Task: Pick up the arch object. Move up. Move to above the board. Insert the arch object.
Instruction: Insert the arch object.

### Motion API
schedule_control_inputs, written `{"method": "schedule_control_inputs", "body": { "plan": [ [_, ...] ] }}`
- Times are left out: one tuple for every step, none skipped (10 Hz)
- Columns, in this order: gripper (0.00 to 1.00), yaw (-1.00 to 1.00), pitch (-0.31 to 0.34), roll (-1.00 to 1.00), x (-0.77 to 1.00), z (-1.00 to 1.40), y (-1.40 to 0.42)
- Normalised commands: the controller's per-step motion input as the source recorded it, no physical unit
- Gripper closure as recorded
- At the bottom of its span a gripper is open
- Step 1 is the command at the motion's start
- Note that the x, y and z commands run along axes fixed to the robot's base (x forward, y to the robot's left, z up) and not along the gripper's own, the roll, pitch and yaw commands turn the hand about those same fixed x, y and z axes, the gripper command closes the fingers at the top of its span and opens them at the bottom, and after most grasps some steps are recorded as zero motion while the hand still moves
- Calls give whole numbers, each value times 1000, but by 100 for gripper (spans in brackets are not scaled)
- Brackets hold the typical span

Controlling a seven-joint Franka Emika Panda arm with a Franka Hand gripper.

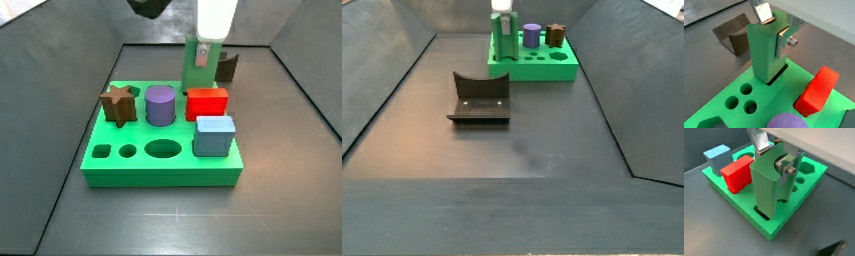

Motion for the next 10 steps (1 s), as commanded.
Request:
{"method": "schedule_control_inputs", "body": {
  "plan": [
    [100, -117, 0, 0, 200, -109, 0],
    [100, -83, 0, -4, 0, -160, 0],
    [100, -71, 0, 0, -140, -100, 0],
    [100, -74, 0, 0, -223, -74, 0],
    [100, -111, -53, -33, -294, -89, -54],
    [100, -109, -96, -34, -100, -74, -134],
    [100, 0, -114, -20, 0, -83, -180],
    [100, 0, -54, -37, 223, -160, -37],
    [100, 0, -11, -59, 317, -291, 0],
    [100, 0, 26, -44, 71, -326, 217]
  ]
}}
